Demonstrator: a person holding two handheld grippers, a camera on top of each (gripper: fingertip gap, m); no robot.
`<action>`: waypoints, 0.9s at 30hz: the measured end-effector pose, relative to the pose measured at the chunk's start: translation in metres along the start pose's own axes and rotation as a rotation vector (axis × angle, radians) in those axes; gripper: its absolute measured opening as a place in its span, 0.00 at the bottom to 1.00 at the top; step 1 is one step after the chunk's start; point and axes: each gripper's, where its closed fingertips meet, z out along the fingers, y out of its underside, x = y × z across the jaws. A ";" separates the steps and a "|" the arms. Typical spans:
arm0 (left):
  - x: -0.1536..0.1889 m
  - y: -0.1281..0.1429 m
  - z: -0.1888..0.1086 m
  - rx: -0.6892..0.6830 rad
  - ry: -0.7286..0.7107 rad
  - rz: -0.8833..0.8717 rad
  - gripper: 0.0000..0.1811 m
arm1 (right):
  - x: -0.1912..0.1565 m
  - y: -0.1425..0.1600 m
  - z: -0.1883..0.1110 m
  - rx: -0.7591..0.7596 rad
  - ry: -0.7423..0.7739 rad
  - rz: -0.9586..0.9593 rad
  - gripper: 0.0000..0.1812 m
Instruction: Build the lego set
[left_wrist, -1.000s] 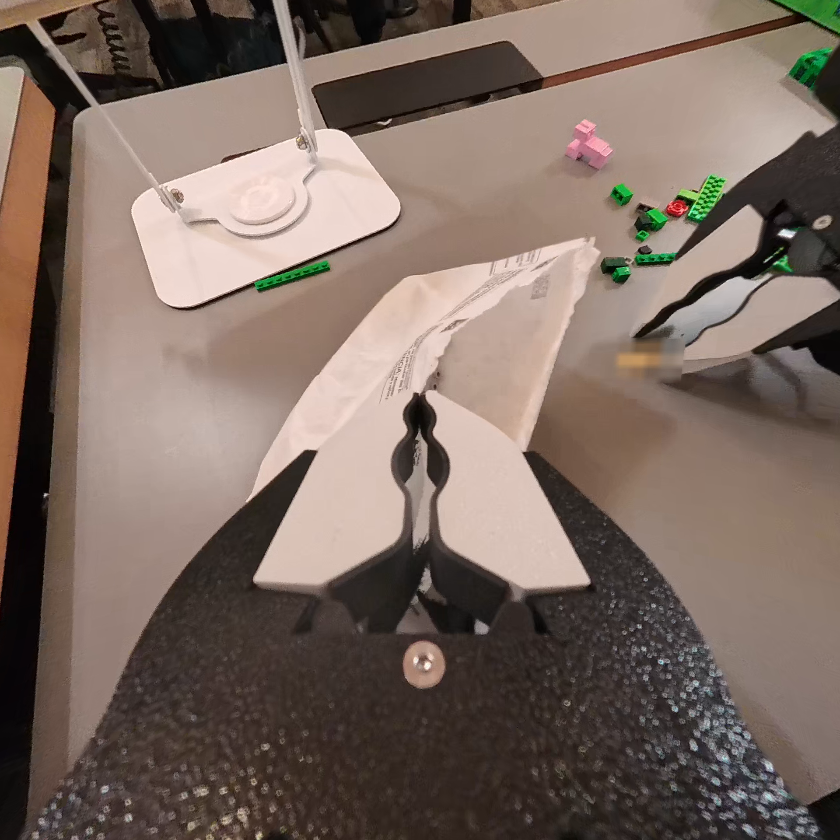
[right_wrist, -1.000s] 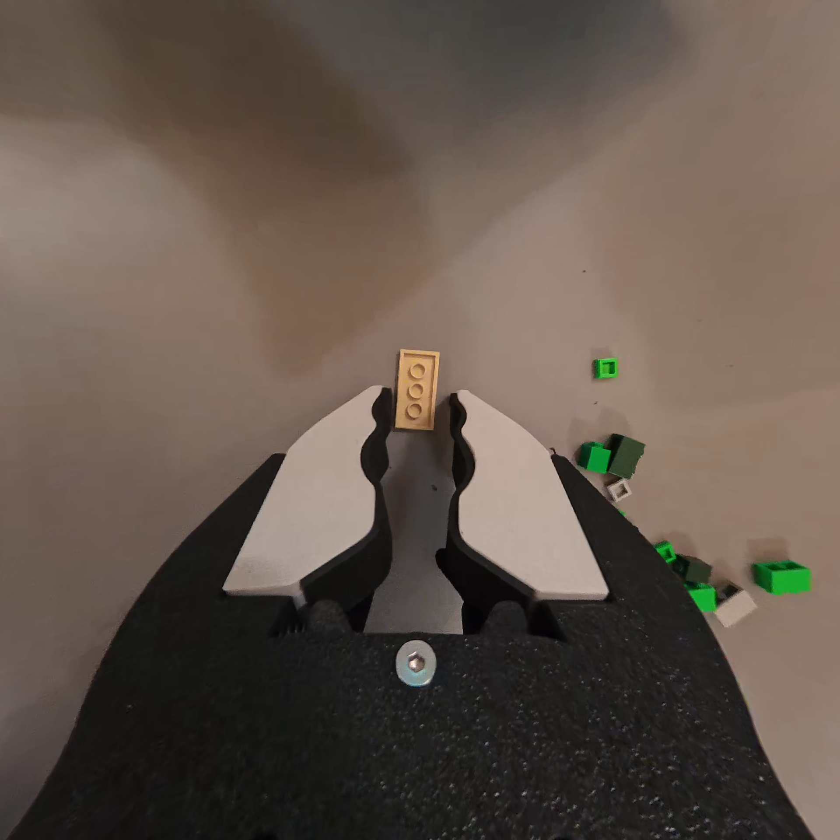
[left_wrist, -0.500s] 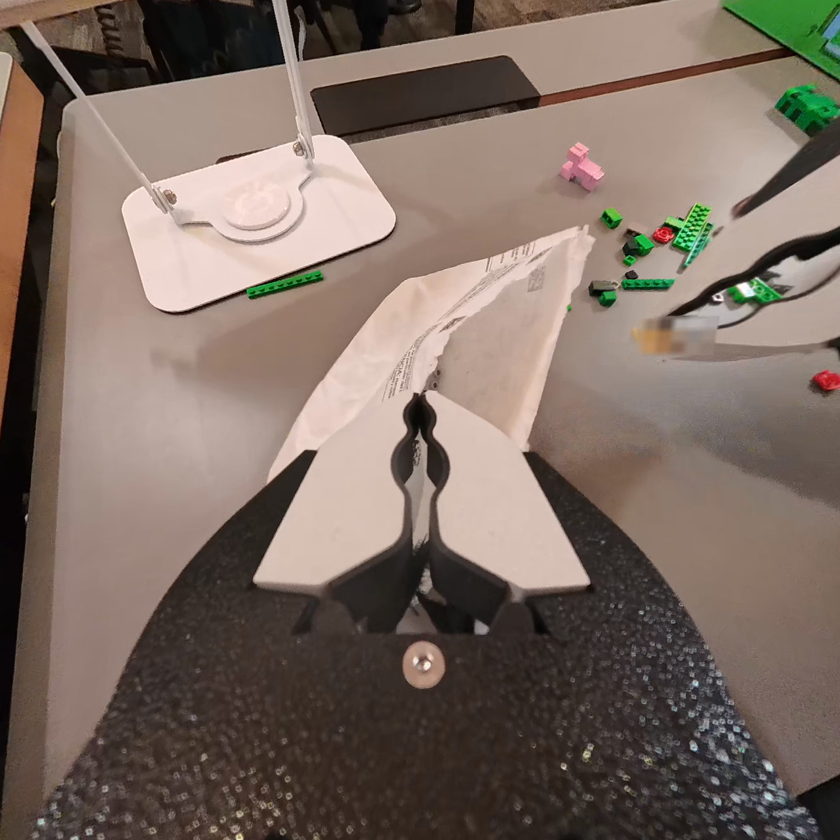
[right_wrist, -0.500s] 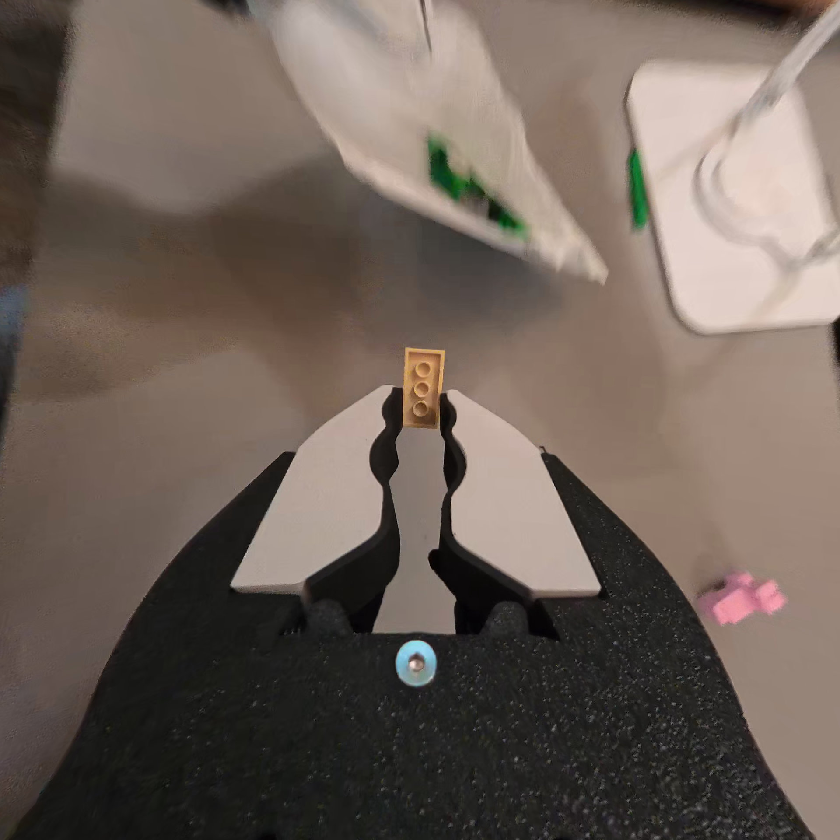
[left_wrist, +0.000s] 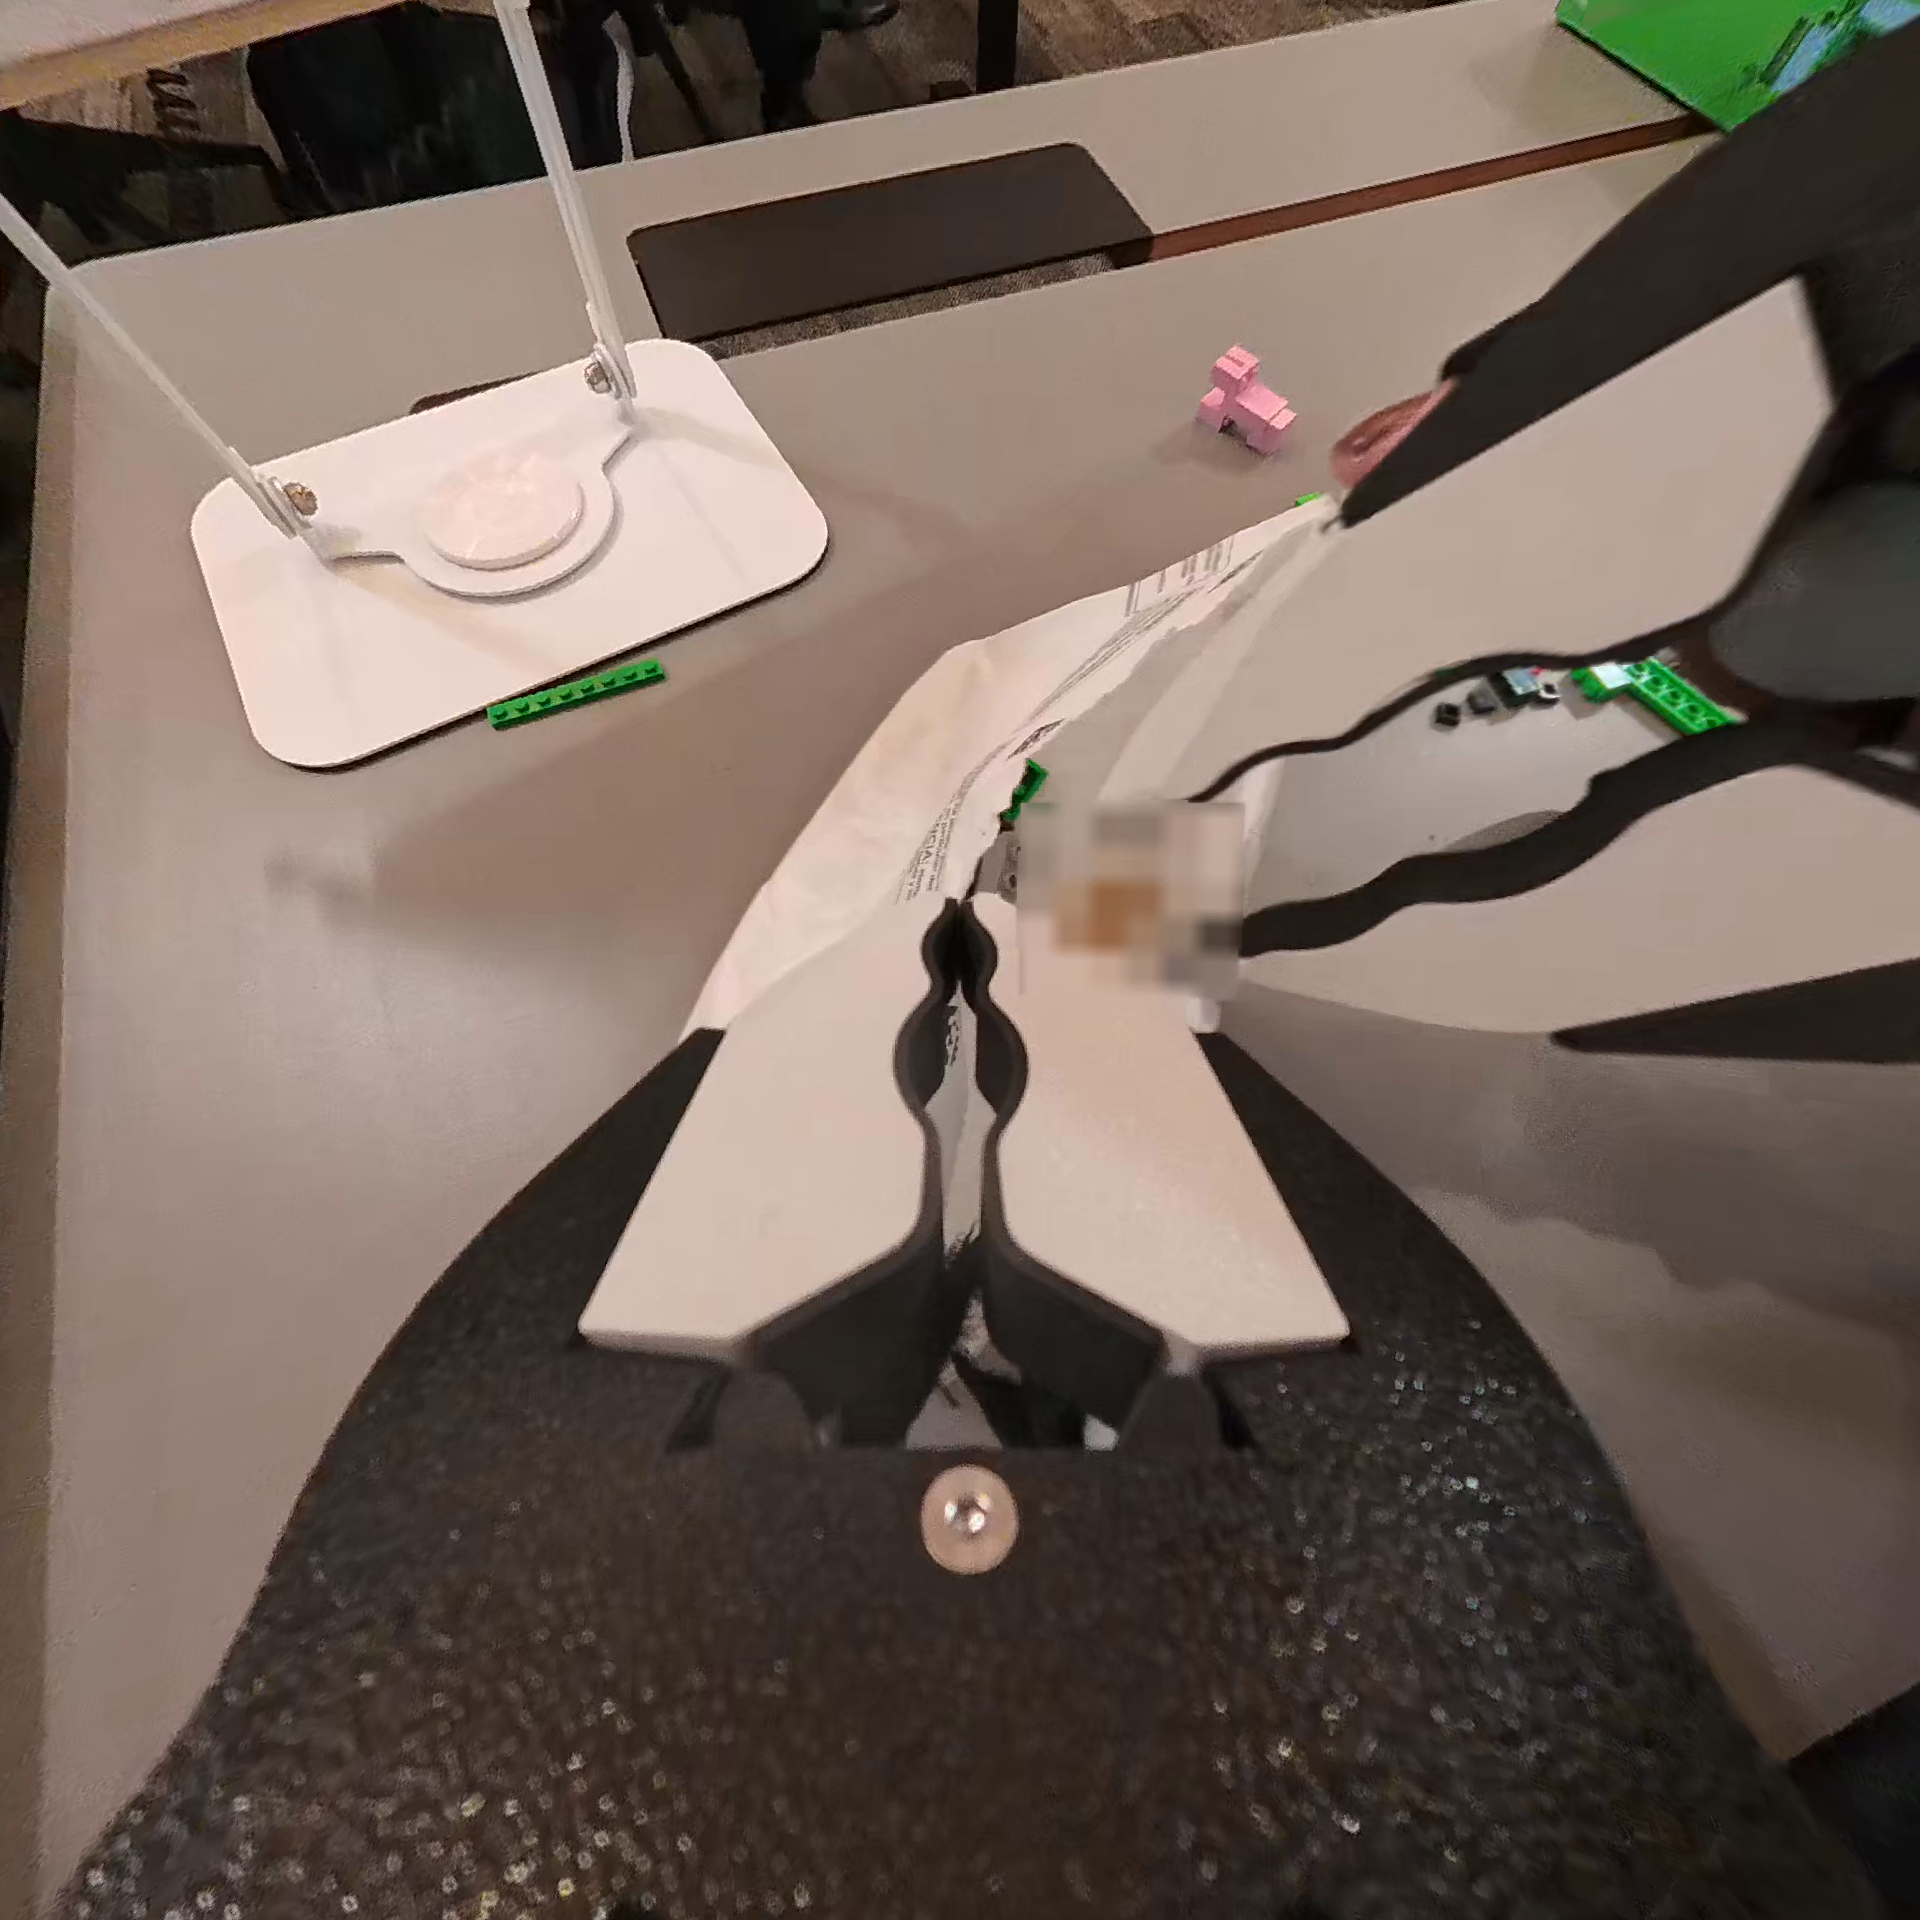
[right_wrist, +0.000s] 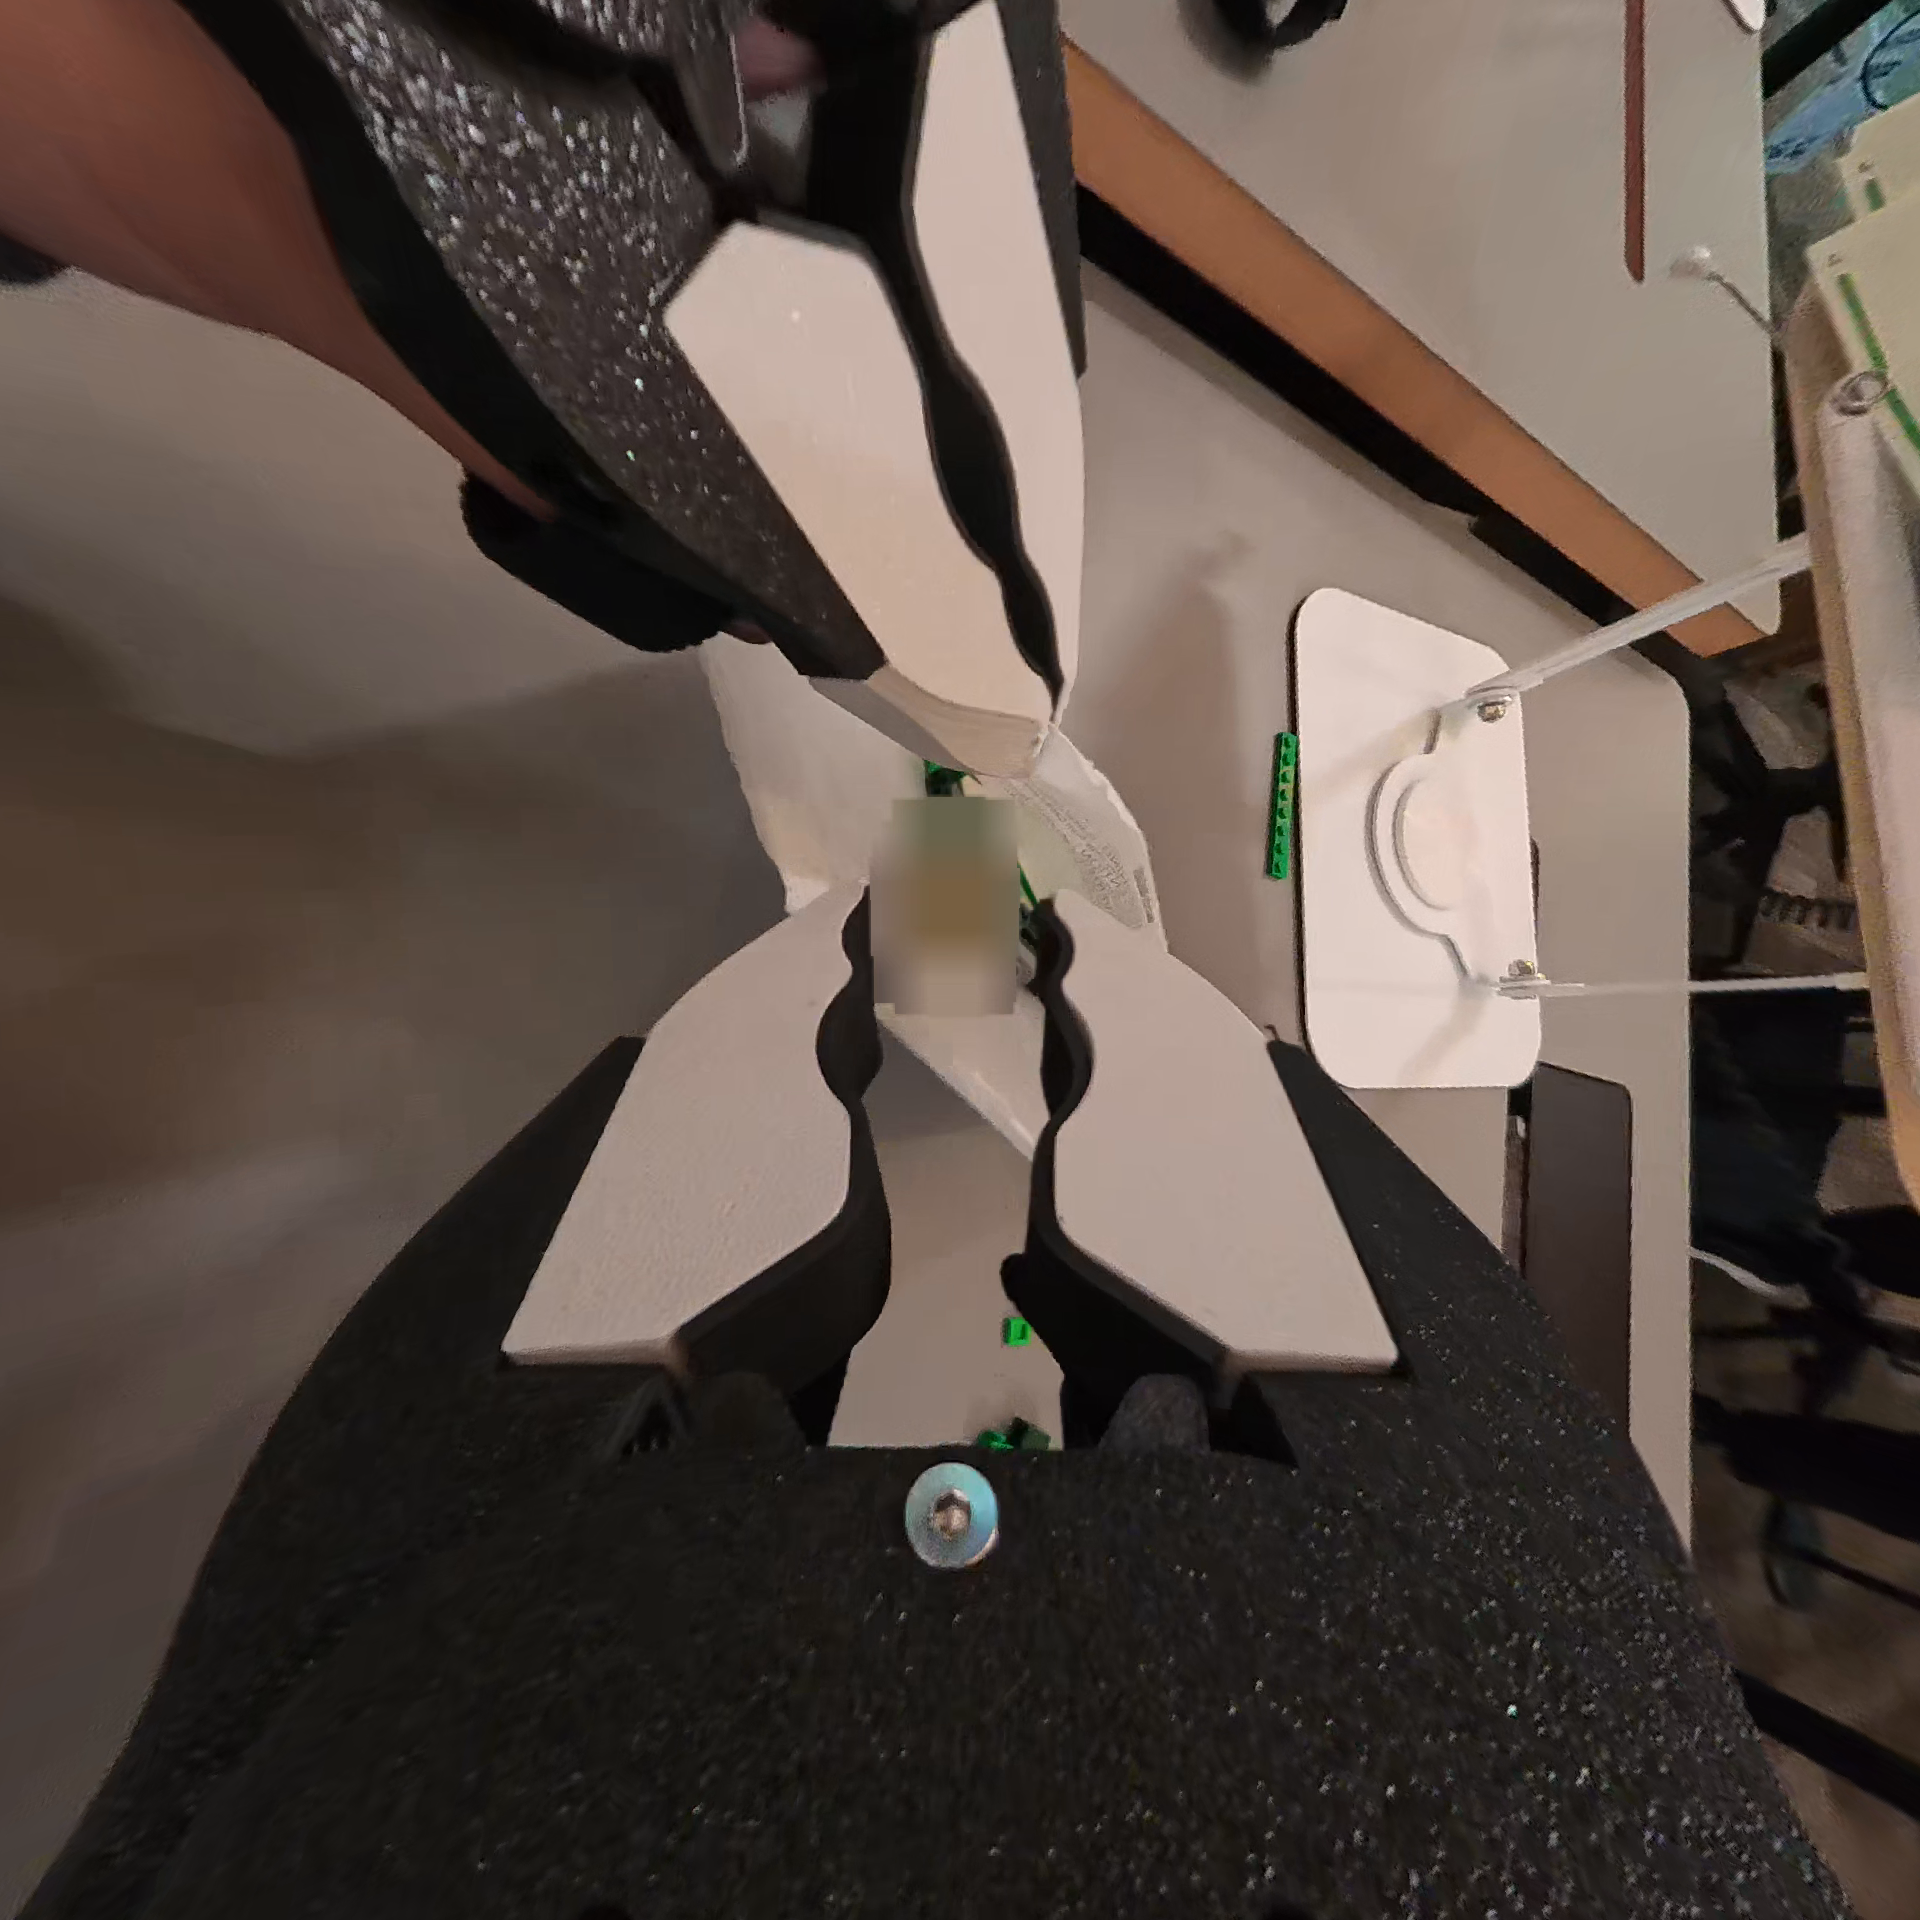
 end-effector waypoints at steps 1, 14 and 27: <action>0.000 0.000 0.000 0.000 0.001 0.001 0.00 | -0.001 0.001 0.001 -0.001 0.002 0.001 0.16; -0.011 -0.002 0.023 0.067 -0.034 0.069 0.00 | 0.004 0.058 -0.064 0.629 0.301 0.650 0.23; -0.008 -0.015 0.070 0.152 0.003 0.309 0.00 | 0.007 0.079 -0.109 0.743 0.602 0.599 0.19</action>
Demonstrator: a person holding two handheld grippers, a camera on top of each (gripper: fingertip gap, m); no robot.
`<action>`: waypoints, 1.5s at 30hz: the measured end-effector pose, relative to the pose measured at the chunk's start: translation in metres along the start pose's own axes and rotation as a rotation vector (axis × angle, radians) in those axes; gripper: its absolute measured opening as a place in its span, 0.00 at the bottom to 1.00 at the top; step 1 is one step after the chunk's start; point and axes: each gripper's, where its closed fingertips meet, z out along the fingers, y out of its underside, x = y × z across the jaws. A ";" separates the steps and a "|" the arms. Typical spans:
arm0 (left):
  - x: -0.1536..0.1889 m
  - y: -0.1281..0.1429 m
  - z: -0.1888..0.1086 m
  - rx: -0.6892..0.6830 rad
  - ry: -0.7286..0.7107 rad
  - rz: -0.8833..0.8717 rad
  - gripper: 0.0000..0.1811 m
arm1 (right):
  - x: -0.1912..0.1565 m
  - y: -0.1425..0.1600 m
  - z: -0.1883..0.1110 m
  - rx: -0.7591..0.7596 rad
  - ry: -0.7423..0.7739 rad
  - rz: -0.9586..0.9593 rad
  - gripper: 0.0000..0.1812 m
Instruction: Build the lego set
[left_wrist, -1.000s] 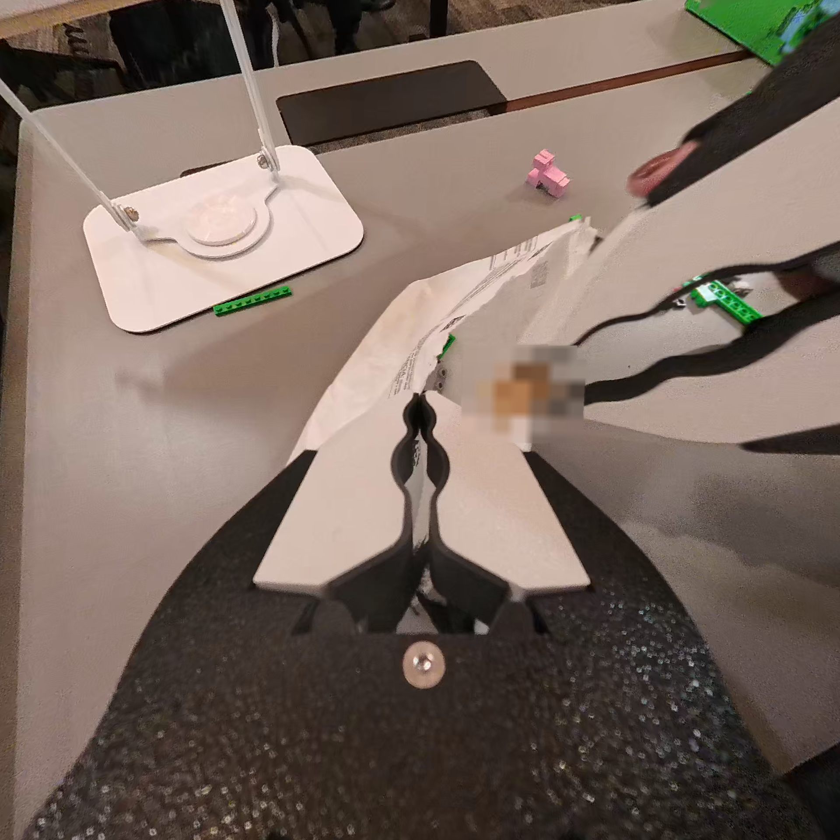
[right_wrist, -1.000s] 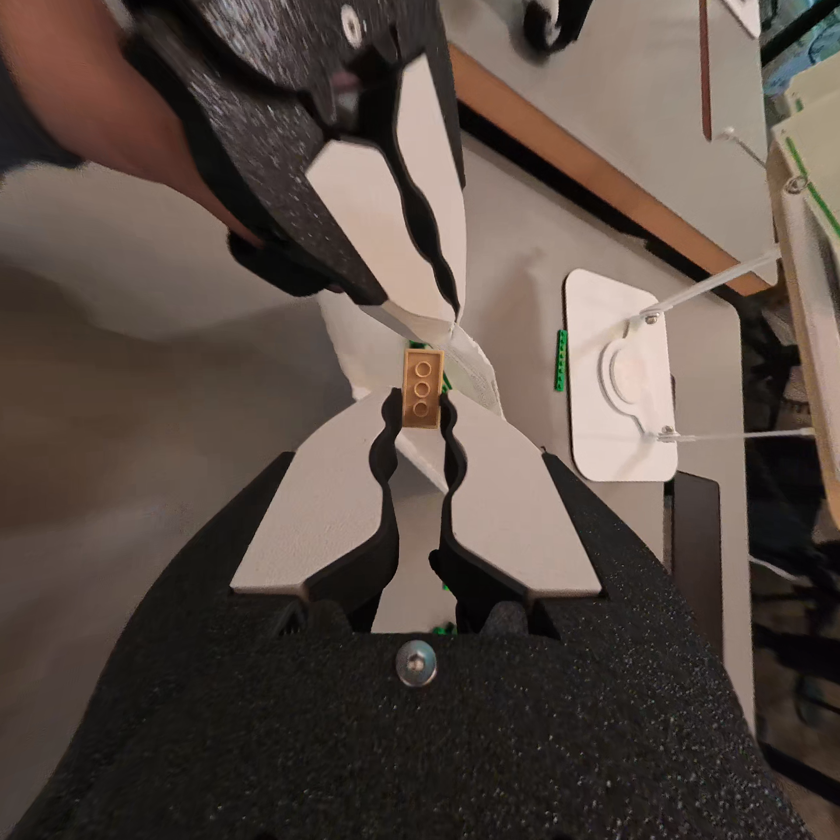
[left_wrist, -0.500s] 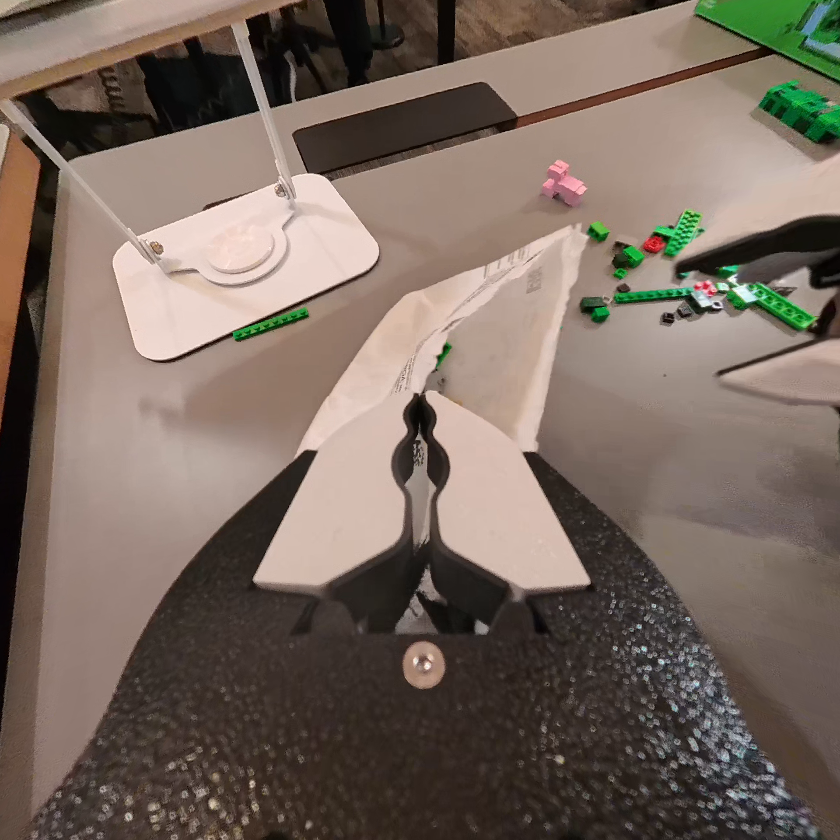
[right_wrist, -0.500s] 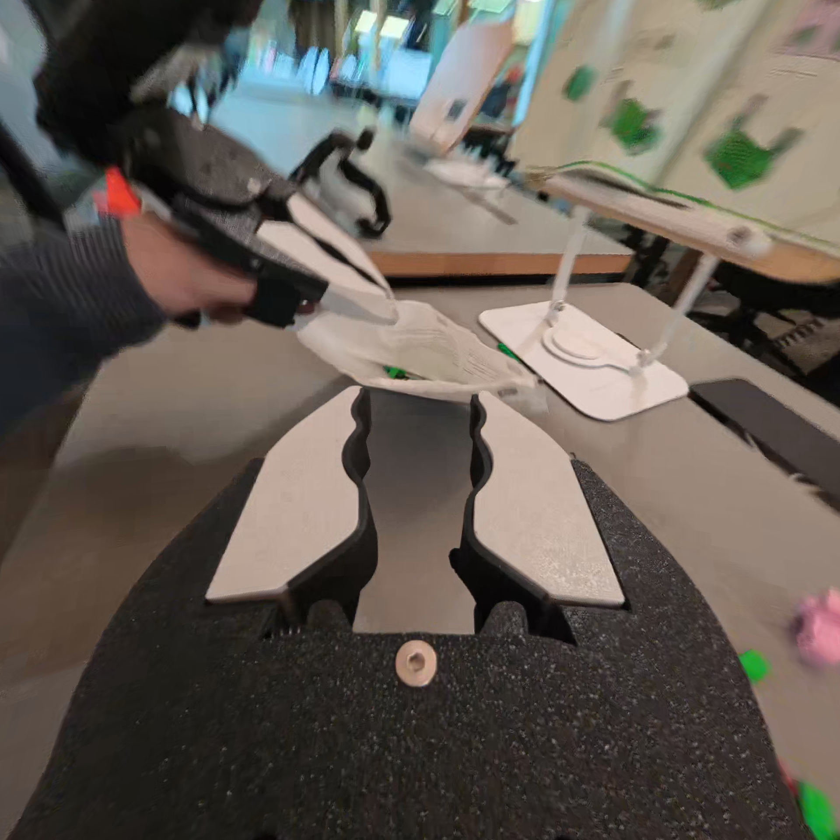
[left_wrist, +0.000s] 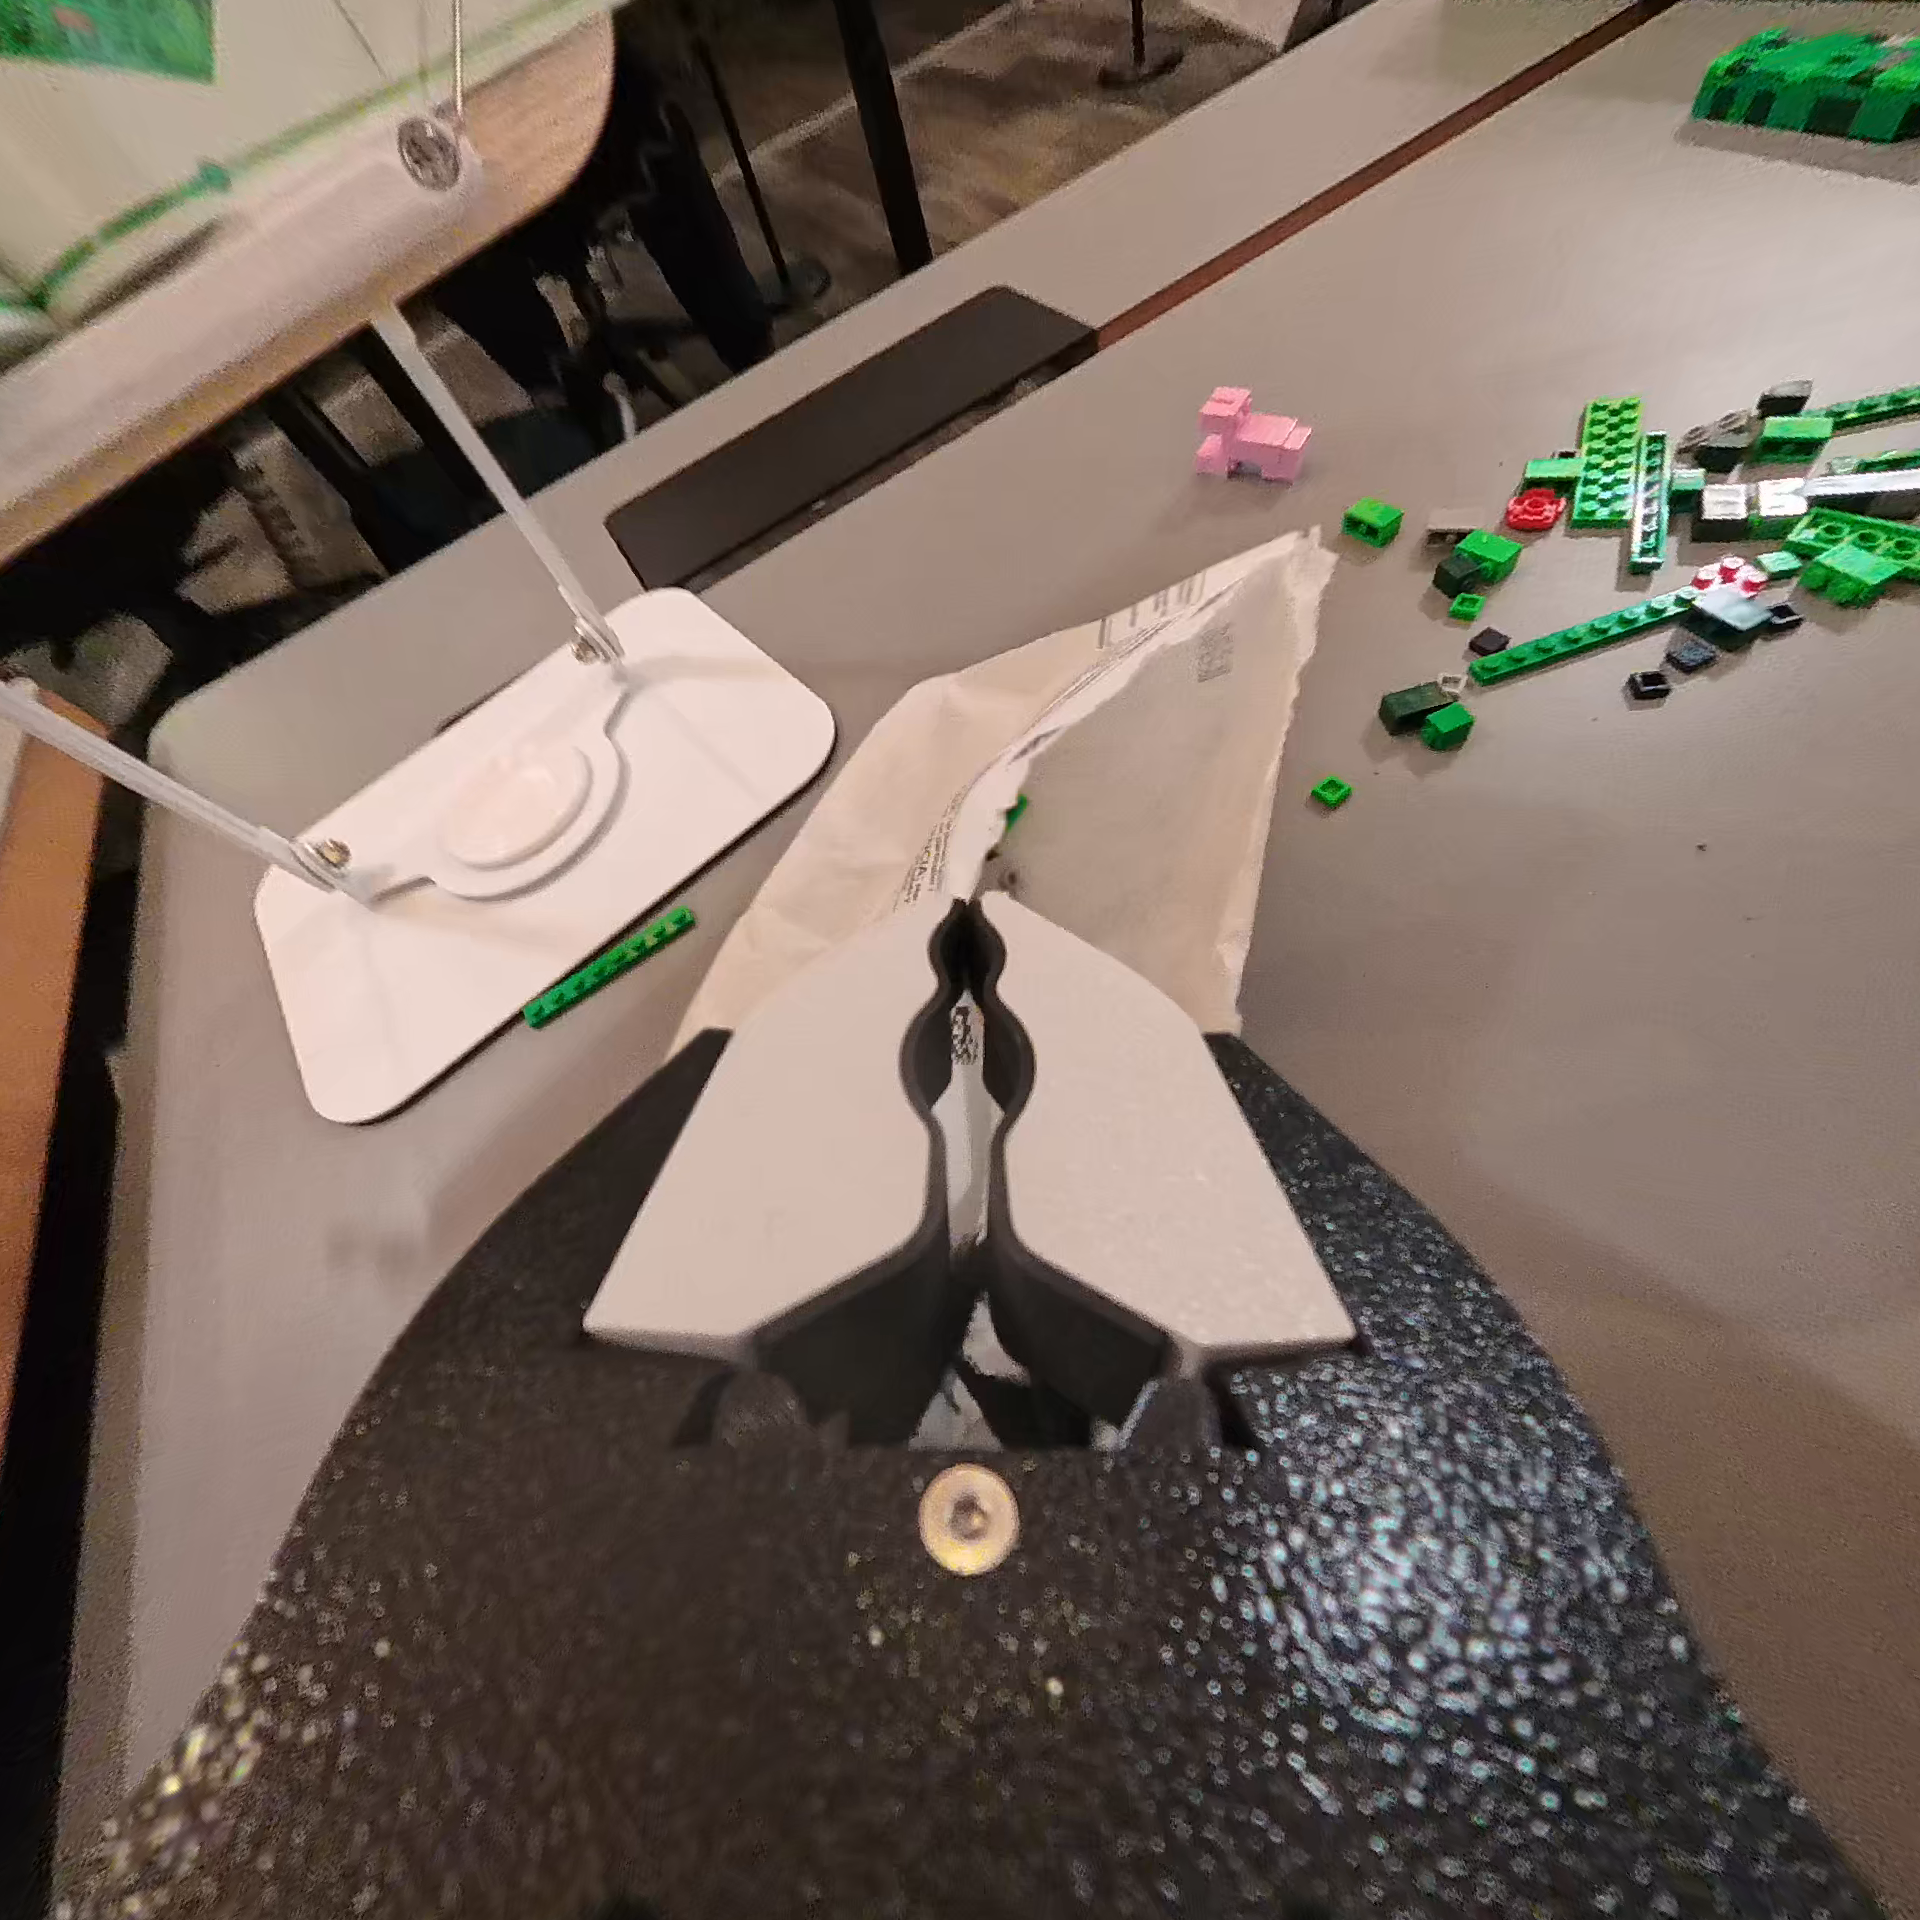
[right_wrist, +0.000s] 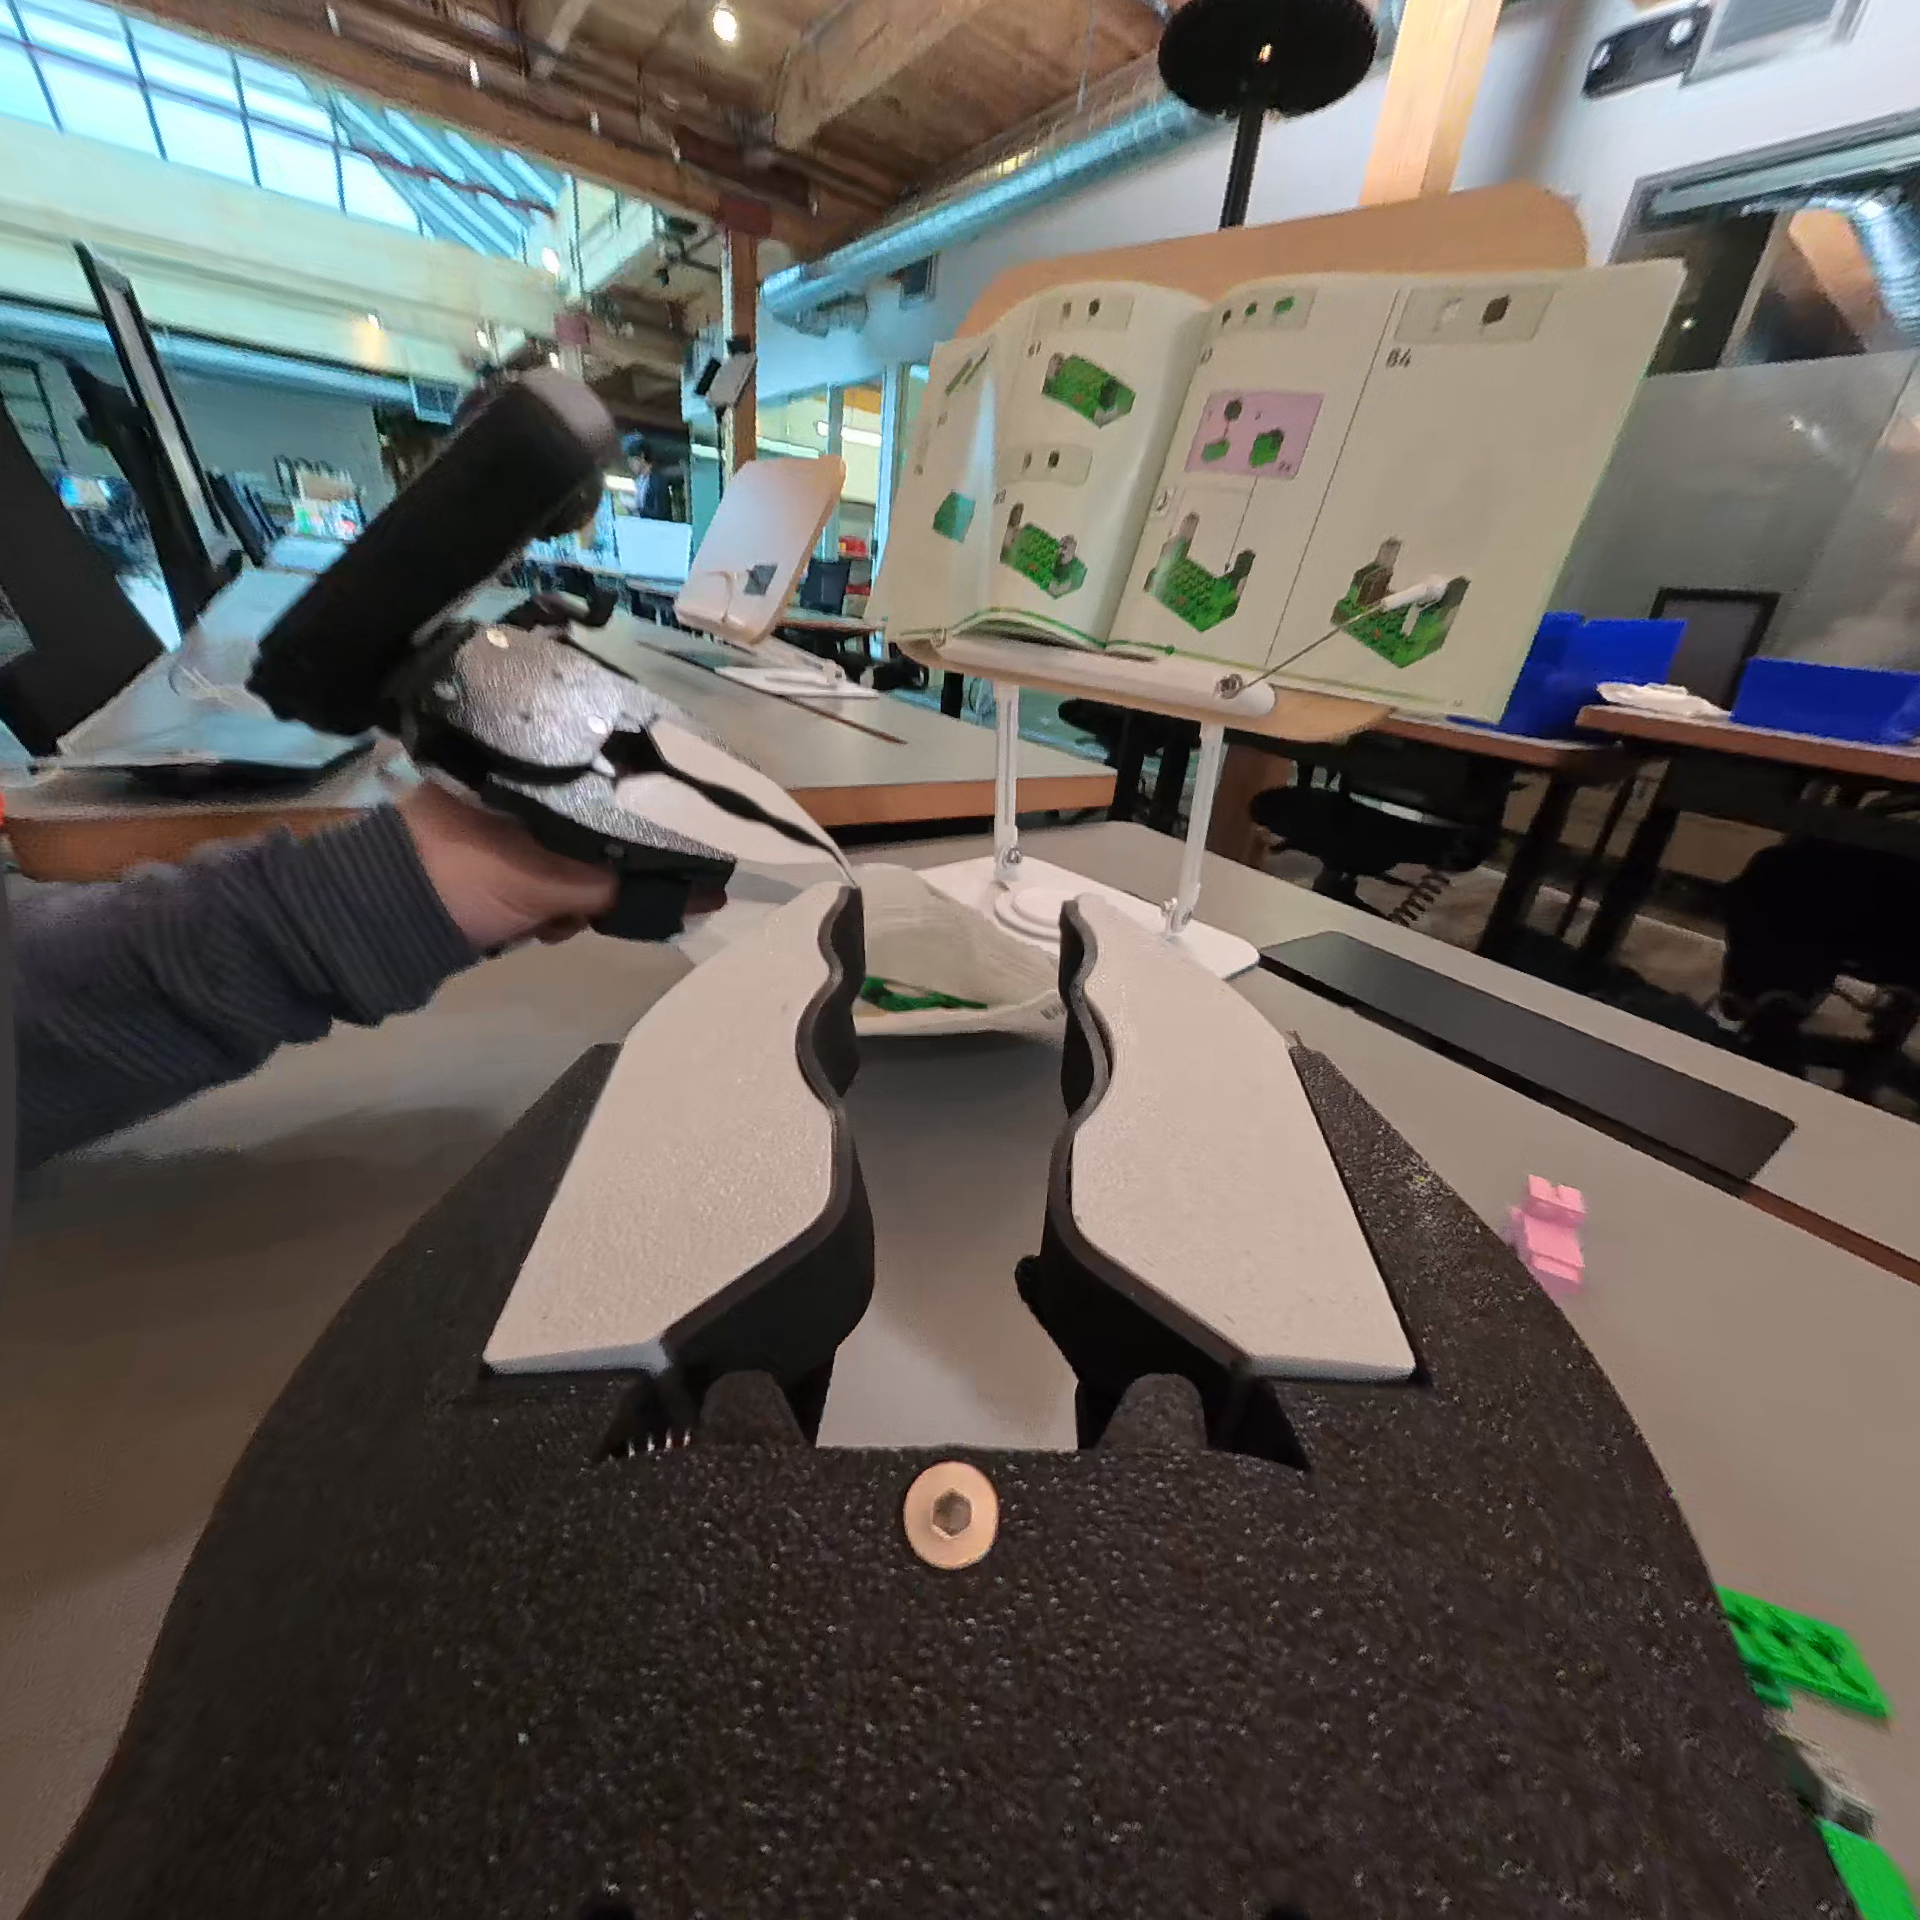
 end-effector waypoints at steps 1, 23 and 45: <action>0.001 0.000 0.000 0.018 -0.011 0.017 0.00 | -0.003 -0.001 -0.001 0.023 -0.004 0.016 0.19; 0.035 0.020 0.015 0.053 0.112 -0.012 0.00 | -0.039 0.023 0.010 -0.004 -0.128 0.042 0.17; 0.019 0.021 0.015 0.112 0.050 -0.064 0.00 | 0.188 -0.010 -0.140 -0.085 0.446 0.217 0.18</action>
